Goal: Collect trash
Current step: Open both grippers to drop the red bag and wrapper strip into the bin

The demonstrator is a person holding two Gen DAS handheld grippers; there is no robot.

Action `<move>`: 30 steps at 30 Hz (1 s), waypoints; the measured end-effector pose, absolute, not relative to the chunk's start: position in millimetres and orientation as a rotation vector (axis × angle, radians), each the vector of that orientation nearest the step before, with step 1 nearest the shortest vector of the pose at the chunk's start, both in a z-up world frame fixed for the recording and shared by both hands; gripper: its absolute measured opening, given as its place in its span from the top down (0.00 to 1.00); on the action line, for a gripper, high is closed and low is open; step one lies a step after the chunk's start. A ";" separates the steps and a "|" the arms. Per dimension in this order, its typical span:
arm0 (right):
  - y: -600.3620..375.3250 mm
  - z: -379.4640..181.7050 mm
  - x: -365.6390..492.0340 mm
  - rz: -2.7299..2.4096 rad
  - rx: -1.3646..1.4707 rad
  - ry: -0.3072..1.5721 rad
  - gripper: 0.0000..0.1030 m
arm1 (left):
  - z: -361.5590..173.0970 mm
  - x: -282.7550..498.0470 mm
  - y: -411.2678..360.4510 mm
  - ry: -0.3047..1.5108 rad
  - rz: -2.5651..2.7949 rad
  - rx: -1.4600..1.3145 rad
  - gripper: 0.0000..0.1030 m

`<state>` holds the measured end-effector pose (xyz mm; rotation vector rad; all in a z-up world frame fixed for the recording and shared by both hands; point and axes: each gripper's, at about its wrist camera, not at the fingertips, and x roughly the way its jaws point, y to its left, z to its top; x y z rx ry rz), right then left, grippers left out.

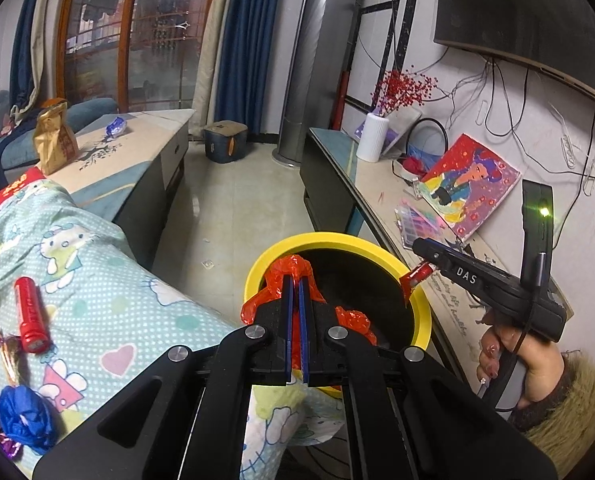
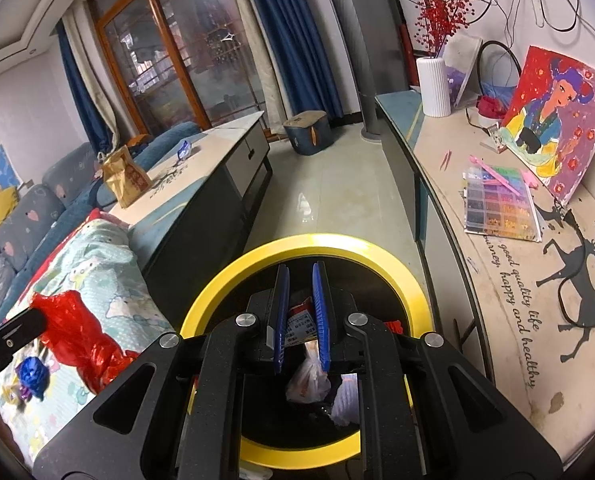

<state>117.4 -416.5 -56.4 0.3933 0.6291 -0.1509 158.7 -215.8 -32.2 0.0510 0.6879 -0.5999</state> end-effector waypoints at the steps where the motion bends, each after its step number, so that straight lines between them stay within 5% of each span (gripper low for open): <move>1: -416.7 -57.8 117.8 -0.151 0.393 0.633 0.92 | -34.1 158.7 -217.4 0.690 -0.602 0.053 0.97; 23: -415.8 -87.5 127.1 -0.147 0.411 0.715 0.87 | -80.9 178.2 -246.2 0.783 -0.639 0.063 0.94; 25: -418.4 -90.2 127.5 -0.145 0.438 0.731 0.70 | -81.7 180.0 -244.1 0.785 -0.632 0.045 0.83; 27: -421.1 -90.7 126.3 -0.147 0.458 0.729 0.68 | -79.2 180.5 -239.3 0.777 -0.625 0.026 0.48; 30: -419.0 -88.4 126.2 -0.154 0.446 0.727 0.60 | -74.3 179.8 -230.7 0.764 -0.607 0.001 0.39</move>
